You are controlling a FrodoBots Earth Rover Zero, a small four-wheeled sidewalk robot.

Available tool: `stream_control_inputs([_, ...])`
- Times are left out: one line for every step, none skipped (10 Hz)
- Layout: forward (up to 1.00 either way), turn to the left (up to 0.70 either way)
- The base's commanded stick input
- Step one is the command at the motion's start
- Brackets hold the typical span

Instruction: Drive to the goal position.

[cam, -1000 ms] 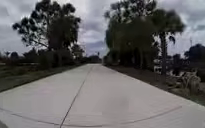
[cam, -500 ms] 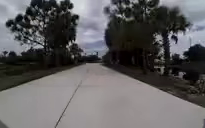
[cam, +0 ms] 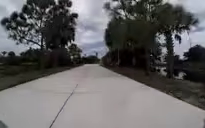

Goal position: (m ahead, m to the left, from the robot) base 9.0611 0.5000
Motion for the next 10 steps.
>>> stream_control_inputs([0.85,0.21])
stream_control_inputs([0.85,0.0])
stream_control_inputs([0.85,0.0])
stream_control_inputs([0.85,0.0])
stream_control_inputs([0.85,0.0])
stream_control_inputs([0.85,0.0])
stream_control_inputs([0.85,0.0])
stream_control_inputs([0.85,0.0])
stream_control_inputs([0.85,0.0])
stream_control_inputs([0.85,0.0])
